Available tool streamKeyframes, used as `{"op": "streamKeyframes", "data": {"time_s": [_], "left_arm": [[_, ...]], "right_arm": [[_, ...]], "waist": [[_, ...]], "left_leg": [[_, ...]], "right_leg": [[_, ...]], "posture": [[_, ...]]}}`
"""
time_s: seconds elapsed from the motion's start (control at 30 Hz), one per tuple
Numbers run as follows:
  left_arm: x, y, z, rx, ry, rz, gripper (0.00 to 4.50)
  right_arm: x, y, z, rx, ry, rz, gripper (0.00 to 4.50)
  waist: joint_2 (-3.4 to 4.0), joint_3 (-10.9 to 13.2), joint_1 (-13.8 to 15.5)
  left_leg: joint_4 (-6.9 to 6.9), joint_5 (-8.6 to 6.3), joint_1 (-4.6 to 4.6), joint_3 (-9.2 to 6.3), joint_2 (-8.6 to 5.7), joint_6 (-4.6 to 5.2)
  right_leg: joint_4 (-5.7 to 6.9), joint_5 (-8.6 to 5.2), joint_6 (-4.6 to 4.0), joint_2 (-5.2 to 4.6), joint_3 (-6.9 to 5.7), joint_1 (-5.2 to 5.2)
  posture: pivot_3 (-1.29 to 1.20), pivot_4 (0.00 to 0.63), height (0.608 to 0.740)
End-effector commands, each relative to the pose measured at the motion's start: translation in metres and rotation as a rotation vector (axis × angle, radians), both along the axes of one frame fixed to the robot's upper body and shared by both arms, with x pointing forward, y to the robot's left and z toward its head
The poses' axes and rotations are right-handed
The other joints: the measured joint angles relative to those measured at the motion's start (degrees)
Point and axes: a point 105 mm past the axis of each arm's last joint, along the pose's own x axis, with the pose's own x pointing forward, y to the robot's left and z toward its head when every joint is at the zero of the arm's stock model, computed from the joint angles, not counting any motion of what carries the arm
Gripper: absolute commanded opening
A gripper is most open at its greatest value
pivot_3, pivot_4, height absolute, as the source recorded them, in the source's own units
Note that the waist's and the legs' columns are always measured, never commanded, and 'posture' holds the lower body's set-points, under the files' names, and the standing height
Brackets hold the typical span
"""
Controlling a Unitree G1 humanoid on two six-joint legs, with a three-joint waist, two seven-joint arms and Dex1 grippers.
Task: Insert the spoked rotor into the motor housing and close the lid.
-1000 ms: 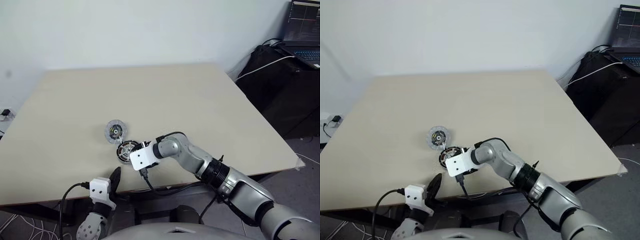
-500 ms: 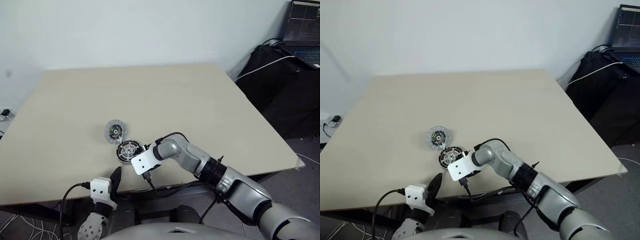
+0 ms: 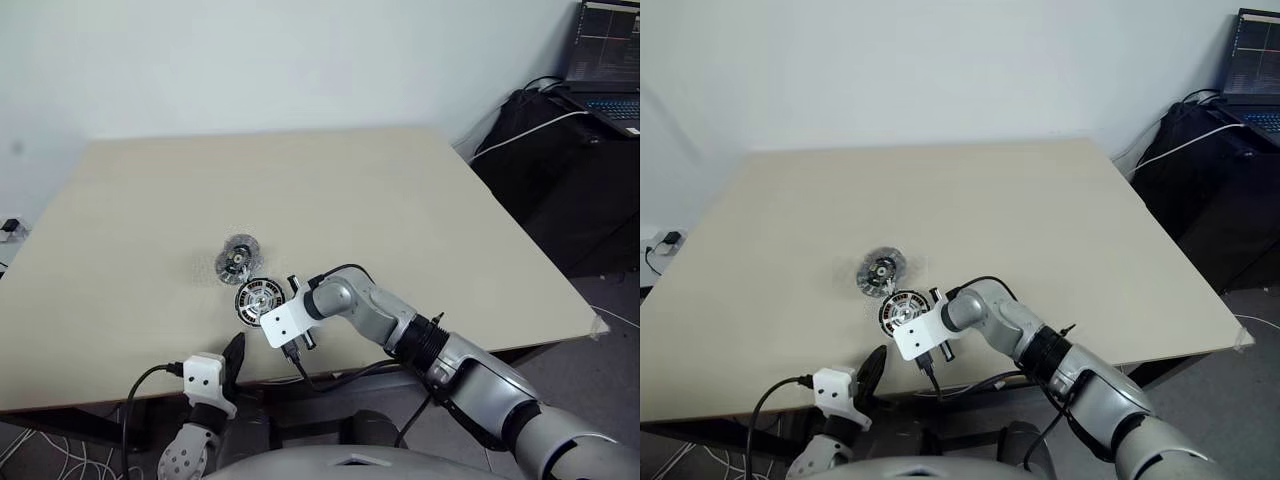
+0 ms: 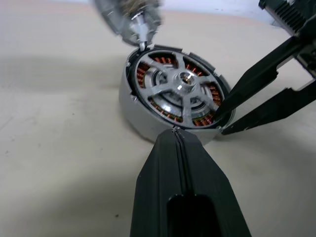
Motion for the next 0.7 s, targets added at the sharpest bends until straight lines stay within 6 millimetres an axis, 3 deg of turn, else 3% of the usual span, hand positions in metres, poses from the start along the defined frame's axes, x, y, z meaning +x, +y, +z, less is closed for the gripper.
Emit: {"op": "streamKeyframes", "data": {"time_s": [0.03, 0.47, 0.7], "left_arm": [[0.005, -0.003, 0.013, -0.006, -0.045, -0.007, 0.0], [0.005, -0.007, 0.012, -0.015, -0.03, -0.026, 0.0], [0.007, -0.008, 0.012, -0.019, -0.028, -0.046, 0.0]], "right_arm": [[0.008, 0.003, 0.02, 0.085, -0.037, -0.036, 0.1], [0.002, -0.041, 0.049, 0.172, 0.005, -0.188, 0.1], [-0.002, -0.068, 0.041, 0.179, 0.083, -0.358, 0.1]], "waist": [[0.01, 0.0, 0.1], [-0.08, 0.2, 0.3], [-0.17, 0.3, 0.6]], "left_leg": [[0.0, 0.0, 0.0, 0.0, 0.0, 0.0], [0.01, -0.04, -0.04, 0.0, 0.04, -0.02], [0.03, -0.04, -0.06, 0.0, 0.02, -0.03]], "right_leg": [[0.0, 0.0, 0.0, 0.0, 0.0, 0.0], [-0.04, -0.01, 0.0, -0.04, -0.01, -0.04], [-0.08, -0.01, 0.0, -0.04, -0.01, -0.03]], "posture": [[0.0, 0.0, 0.74], [0.0, 0.0, 0.74], [0.0, 0.0, 0.74]]}}
